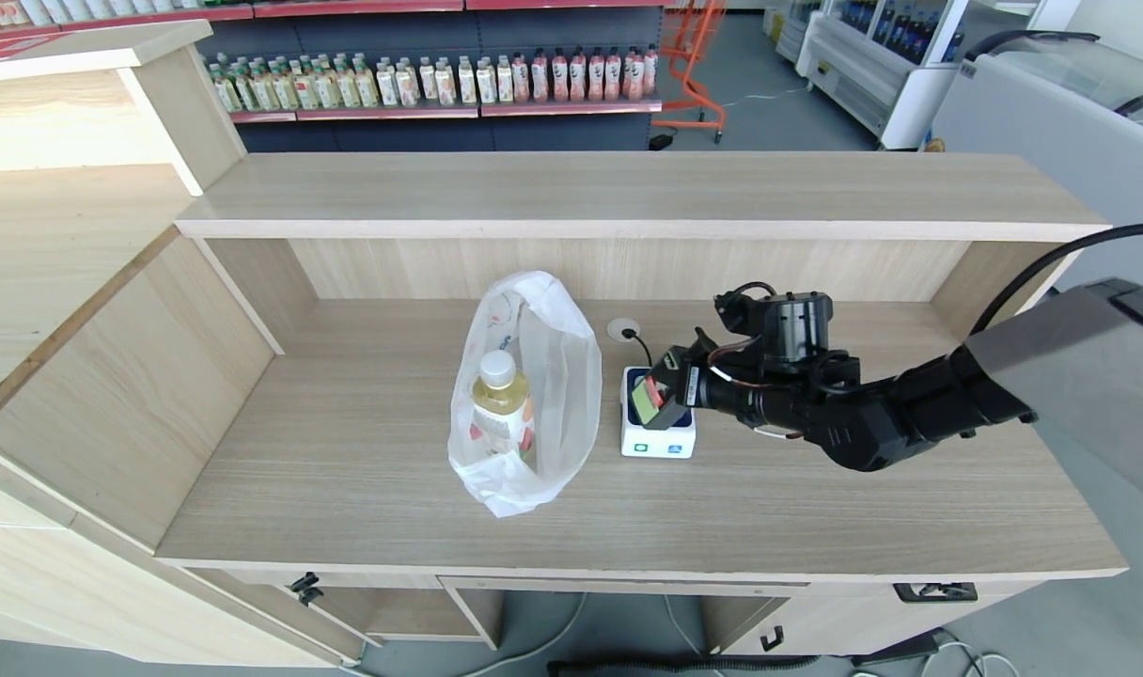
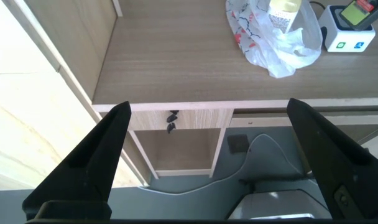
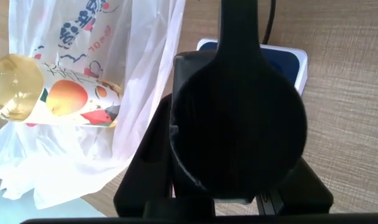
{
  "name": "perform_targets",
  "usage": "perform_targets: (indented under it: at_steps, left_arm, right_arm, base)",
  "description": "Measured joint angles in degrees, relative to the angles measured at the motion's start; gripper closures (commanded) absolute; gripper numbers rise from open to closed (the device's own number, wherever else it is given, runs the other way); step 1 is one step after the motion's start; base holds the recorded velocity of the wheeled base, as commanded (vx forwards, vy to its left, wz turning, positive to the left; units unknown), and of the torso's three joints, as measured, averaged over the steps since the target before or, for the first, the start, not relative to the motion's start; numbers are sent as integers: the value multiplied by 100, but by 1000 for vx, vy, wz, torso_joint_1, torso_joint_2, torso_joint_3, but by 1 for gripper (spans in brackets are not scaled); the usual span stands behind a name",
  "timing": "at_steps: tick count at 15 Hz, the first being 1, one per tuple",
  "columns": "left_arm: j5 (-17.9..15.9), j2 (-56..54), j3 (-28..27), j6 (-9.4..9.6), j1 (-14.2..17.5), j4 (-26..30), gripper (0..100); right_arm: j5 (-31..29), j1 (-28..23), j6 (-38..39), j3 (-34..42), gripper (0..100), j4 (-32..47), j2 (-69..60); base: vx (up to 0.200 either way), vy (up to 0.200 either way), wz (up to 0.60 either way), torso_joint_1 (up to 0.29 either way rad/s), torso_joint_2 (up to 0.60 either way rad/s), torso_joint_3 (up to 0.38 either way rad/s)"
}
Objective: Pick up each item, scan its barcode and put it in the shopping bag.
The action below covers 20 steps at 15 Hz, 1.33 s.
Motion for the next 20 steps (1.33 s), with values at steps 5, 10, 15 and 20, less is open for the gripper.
perform_targets:
  at_steps: [5, 10, 15, 20]
  left_arm:
    - [0, 0, 2, 2, 0, 0, 0]
    - [0, 0, 0, 0, 0, 2, 0]
    - [0, 0, -2, 0, 0, 2, 0]
    - [-1, 0, -2, 2, 7, -2, 0]
  right_arm:
    - [312, -172, 391, 369, 100, 23, -1158]
    - [660, -803, -195, 1574, 100, 1, -2715]
    - [679, -972, -183, 2114, 100, 23, -3366]
    - [679, -1062, -178, 2376, 100, 28, -3558]
  base:
    - [0, 0, 0, 0, 0, 0]
    - [0, 0, 0, 0, 0, 0]
    - [0, 0, 0, 0, 0, 0]
    - [0, 160, 0, 0, -5, 5]
